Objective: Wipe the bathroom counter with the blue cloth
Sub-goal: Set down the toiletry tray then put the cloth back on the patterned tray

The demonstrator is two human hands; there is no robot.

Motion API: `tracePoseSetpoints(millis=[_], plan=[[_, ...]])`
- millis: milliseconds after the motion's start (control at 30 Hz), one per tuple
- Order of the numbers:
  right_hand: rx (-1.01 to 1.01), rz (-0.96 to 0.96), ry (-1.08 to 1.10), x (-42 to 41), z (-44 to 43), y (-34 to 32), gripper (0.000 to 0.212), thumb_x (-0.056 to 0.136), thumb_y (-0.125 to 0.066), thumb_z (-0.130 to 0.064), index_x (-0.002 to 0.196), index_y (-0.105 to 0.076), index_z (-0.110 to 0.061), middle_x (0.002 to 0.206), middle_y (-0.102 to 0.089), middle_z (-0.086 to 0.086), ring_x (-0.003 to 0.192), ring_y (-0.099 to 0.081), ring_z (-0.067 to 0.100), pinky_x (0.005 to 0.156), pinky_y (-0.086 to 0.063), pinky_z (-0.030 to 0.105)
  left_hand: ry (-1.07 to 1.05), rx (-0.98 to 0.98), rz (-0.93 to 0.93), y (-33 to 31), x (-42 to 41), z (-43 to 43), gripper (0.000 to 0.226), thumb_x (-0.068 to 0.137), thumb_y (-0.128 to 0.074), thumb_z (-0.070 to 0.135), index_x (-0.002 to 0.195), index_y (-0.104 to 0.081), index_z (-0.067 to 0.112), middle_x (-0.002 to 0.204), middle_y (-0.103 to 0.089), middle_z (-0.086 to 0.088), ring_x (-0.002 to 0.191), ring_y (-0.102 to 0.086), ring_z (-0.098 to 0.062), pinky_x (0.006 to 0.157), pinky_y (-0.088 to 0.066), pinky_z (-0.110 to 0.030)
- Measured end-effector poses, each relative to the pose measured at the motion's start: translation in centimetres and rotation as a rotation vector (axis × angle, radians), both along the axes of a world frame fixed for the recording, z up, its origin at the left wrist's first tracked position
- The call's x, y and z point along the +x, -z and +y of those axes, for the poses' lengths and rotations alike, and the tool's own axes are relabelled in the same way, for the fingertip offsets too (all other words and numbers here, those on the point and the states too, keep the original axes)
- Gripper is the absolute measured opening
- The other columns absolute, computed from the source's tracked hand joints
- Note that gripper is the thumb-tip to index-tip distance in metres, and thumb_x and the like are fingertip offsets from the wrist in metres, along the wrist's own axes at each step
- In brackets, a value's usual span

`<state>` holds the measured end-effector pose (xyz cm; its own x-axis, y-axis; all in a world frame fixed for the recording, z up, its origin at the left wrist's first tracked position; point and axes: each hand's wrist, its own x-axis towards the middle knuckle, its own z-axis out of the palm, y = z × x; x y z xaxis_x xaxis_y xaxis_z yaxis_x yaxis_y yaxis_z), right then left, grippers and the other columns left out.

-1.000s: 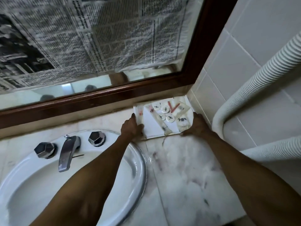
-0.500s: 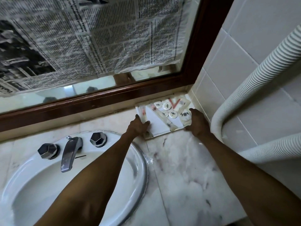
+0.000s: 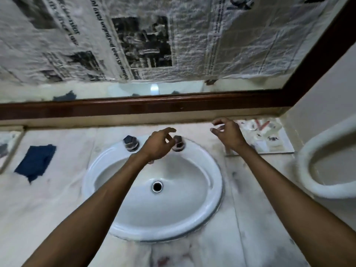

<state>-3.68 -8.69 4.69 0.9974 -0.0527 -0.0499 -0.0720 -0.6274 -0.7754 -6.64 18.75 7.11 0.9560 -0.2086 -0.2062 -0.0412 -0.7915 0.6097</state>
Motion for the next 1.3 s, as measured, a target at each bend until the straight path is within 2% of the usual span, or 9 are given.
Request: tracePoseSetpoints(millis=[167, 267, 400, 567, 767, 867, 967, 1133, 1300], plan=[[0.061, -0.017, -0.194, -1.7, 15.4, -2.3, 0.017, 0.088, -0.073, -0.015, 0.104, -0.067, -0.013, 0.102, -0.068, -0.004, 0.084, -0.068, 0.023, 0.082, -0.054, 0.034, -0.105, 0.012, -0.079, -0.4, -4.6, 13.1, 0.036, 0.098, -0.056, 0.037, 0.132, -0.061, 0.024, 0.105, -0.075, 0.004, 0.094, -0.068, -0.018, 0.087, -0.053, -0.035], [0.075, -0.008, -0.259, -4.1, 24.3, -2.4, 0.018, 0.089, -0.071, -0.021, 0.107, -0.068, -0.019, 0.107, -0.07, -0.006, 0.085, -0.066, 0.014, 0.078, -0.049, 0.011, -0.18, 0.014, -0.063, 0.1, -7.8, 21.4, 0.037, 0.097, -0.056, 0.041, 0.132, -0.058, 0.029, 0.098, -0.071, 0.013, 0.084, -0.069, -0.013, 0.086, -0.054, -0.034], [0.085, 0.005, -0.375, -7.0, 34.6, -0.9, 0.018, 0.087, -0.07, -0.027, 0.105, -0.066, -0.027, 0.107, -0.07, -0.009, 0.09, -0.068, 0.014, 0.086, -0.054, 0.04, -0.305, 0.052, -0.069, 1.3, -11.6, 31.0, 0.038, 0.098, -0.054, 0.041, 0.134, -0.057, 0.029, 0.097, -0.068, 0.015, 0.088, -0.067, -0.014, 0.085, -0.052, -0.033], [0.076, 0.066, -0.502, -9.5, 44.5, 1.4, 0.022, 0.09, -0.069, -0.021, 0.111, -0.064, -0.017, 0.114, -0.067, -0.001, 0.094, -0.066, 0.019, 0.085, -0.052, 0.031, -0.48, 0.075, -0.087, 2.7, -14.2, 39.9, 0.036, 0.099, -0.055, 0.036, 0.132, -0.06, 0.022, 0.104, -0.069, 0.01, 0.097, -0.065, -0.016, 0.074, -0.042, -0.027], [-0.055, 0.093, -0.541, -7.5, 52.9, 5.0, 0.035, 0.092, -0.066, -0.031, 0.124, -0.058, -0.016, 0.124, -0.06, 0.003, 0.107, -0.059, 0.02, 0.09, -0.047, 0.032, -0.613, 0.098, -0.097, 4.5, -12.8, 47.5, 0.037, 0.1, -0.054, 0.026, 0.131, -0.059, 0.006, 0.13, -0.063, -0.012, 0.116, -0.058, -0.028, 0.084, -0.042, -0.03], [-0.084, 0.124, -0.532, -5.6, 56.4, 6.8, 0.041, 0.094, -0.063, -0.032, 0.13, -0.054, -0.015, 0.131, -0.054, 0.008, 0.119, -0.053, 0.026, 0.097, -0.043, 0.035, -0.62, 0.13, -0.036, 6.4, -10.8, 51.1, 0.054, 0.096, -0.056, 0.04, 0.142, -0.049, 0.012, 0.137, -0.057, -0.014, 0.123, -0.055, -0.035, 0.096, -0.048, -0.04], [-0.098, 0.127, -0.513, -3.9, 59.5, 8.7, 0.046, 0.094, -0.063, -0.031, 0.134, -0.051, -0.012, 0.139, -0.05, 0.009, 0.125, -0.049, 0.028, 0.102, -0.04, 0.036, -0.636, 0.127, -0.002, 10.3, -8.1, 54.9, 0.067, 0.085, -0.047, 0.064, 0.134, -0.049, 0.019, 0.123, -0.064, -0.01, 0.111, -0.062, -0.035, 0.083, -0.055, -0.045], [-0.188, 0.064, -0.496, -2.2, 63.2, 11.7, 0.054, 0.097, -0.058, -0.033, 0.143, -0.045, -0.008, 0.151, -0.041, 0.012, 0.139, -0.039, 0.031, 0.113, -0.033, 0.042, -0.696, 0.151, 0.057, 11.7, -4.7, 56.0, 0.066, 0.099, -0.049, 0.047, 0.154, -0.031, 0.015, 0.146, -0.047, -0.017, 0.132, -0.045, -0.037, 0.101, -0.043, -0.049], [-0.345, 0.033, -0.429, -1.4, 64.4, 13.4, 0.058, 0.102, -0.045, -0.036, 0.152, -0.031, -0.008, 0.164, -0.017, 0.015, 0.151, -0.017, 0.031, 0.122, -0.016, 0.042, -0.743, 0.177, -0.017, 13.7, -2.4, 56.9, 0.048, 0.103, -0.042, 0.038, 0.148, -0.044, 0.02, 0.126, -0.056, -0.018, 0.117, -0.052, -0.035, 0.089, -0.043, -0.043]])
